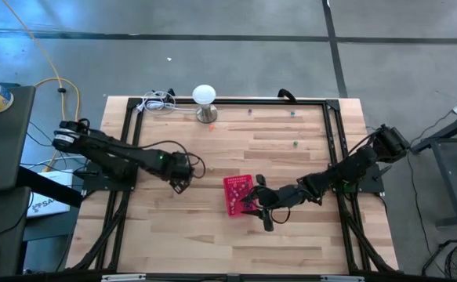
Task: Pick & Place Dice
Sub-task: Put the light green die into the red basket
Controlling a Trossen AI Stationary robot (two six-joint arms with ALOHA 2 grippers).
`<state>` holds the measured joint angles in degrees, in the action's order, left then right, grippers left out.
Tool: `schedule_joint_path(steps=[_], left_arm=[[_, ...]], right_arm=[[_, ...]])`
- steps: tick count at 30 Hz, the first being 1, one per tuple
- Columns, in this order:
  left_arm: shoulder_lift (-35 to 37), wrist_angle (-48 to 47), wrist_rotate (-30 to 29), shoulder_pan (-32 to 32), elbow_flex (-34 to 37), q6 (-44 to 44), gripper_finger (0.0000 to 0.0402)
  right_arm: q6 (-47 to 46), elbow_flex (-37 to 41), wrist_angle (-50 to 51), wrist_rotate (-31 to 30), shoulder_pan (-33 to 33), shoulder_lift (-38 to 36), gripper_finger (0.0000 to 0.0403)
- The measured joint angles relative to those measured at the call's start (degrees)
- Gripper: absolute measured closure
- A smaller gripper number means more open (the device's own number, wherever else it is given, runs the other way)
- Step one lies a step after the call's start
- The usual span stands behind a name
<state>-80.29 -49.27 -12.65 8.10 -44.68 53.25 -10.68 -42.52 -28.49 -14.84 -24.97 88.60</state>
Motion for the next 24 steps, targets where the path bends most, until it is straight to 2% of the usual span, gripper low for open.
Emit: schedule_joint_path(steps=[4,24], left_arm=[[0.0,1.4,2.8,-1.6,0.0,-2.6,0.0205],[0.0,4.6,3.7,-2.1,1.4,-2.9,0.0211]], right_arm=[[0.0,0.0,0.0,0.0,0.0,0.0,0.0239],[0.0,0.0,0.0,0.0,0.0,0.0,0.0239]])
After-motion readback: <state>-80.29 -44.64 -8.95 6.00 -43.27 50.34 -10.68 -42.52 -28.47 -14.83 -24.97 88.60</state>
